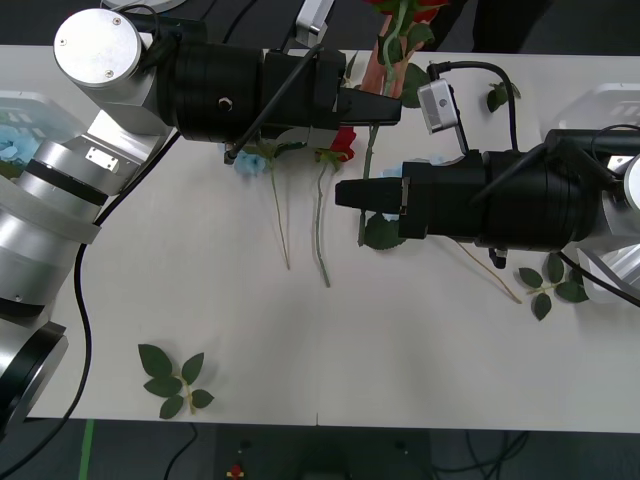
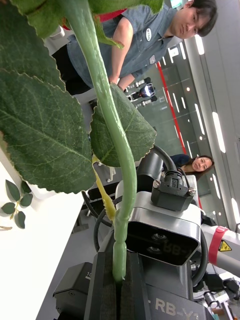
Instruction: Place the red flowers into the right box and the blue flowers into the left box. If a person shows an open palm, hand one flower to the person first, then continue sorting.
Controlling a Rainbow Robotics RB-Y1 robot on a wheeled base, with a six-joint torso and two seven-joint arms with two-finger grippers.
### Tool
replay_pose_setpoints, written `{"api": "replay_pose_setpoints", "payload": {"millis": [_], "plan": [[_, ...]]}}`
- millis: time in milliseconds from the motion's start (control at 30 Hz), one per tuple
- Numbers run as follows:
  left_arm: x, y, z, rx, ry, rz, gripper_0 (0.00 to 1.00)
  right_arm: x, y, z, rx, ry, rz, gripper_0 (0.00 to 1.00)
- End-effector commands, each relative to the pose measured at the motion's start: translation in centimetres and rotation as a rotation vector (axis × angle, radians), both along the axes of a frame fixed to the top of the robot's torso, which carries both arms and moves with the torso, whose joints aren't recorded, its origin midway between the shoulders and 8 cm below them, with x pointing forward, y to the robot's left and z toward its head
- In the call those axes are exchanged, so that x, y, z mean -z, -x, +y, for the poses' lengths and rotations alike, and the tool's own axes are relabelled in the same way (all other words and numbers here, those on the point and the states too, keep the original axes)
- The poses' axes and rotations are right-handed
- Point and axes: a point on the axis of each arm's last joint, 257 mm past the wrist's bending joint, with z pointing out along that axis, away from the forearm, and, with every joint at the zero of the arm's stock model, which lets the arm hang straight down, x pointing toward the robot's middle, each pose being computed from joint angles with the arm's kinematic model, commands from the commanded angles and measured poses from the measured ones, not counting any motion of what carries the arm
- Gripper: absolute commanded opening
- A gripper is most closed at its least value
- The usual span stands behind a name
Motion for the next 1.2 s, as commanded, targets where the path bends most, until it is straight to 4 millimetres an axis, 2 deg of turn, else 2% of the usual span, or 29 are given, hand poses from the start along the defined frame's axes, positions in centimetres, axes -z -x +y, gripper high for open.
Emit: {"api": "replay_pose_setpoints", "payload": {"millis": [33,333,367,400,500,567,600,767,900,1100,1200], "plan": [[-0.5,0.4,0.6,0.009,-0.002,-0.097,0.00,-1.9,0.1,1.2,-0.022,-0.016,-0.066,0.00],[-0.5,0.4,0.6,0.009,-0.002,-0.097,0.00,-1.9,0.0,1.2,-0.020,-0.018,-0.066,0.00],[-0.5,0.4,0.6,0.009,-0.002,-0.097,0.05,-1.9,0.1,1.3,-0.021,-0.019,-0.066,0.00],[-0.5,0.4,0.6,0.009,-0.002,-0.097,0.35,-1.9,0.1,1.3,-0.022,-0.018,-0.067,0.00],[-0.5,0.4,0.6,0.009,-0.002,-0.097,0.77,-2.0,0.0,1.3,-0.020,-0.019,-0.067,0.00],[-0.5,0.4,0.6,0.009,-0.002,-0.097,0.95,-2.0,0.1,1.3,-0.021,-0.020,-0.066,0.00],[-0.5,0.4,0.6,0.009,-0.002,-0.097,1.00,-2.0,0.1,1.3,-0.021,-0.020,-0.066,0.00],[-0.5,0.4,0.6,0.009,-0.002,-0.097,1.00,-2.1,0.1,1.2,-0.021,-0.023,-0.069,0.00],[-0.5,0.4,0.6,0.009,-0.002,-0.097,1.00,-3.3,-0.7,0.4,0.002,-0.033,-0.092,0.00],[-0.5,0.4,0.6,0.009,-0.002,-0.097,1.00,-5.0,-2.8,-2.7,0.084,-0.032,-0.138,0.00],[-0.5,0.4,0.6,0.009,-0.002,-0.097,1.00,-5.7,-4.1,-5.3,0.146,-0.025,-0.167,0.00]]}}
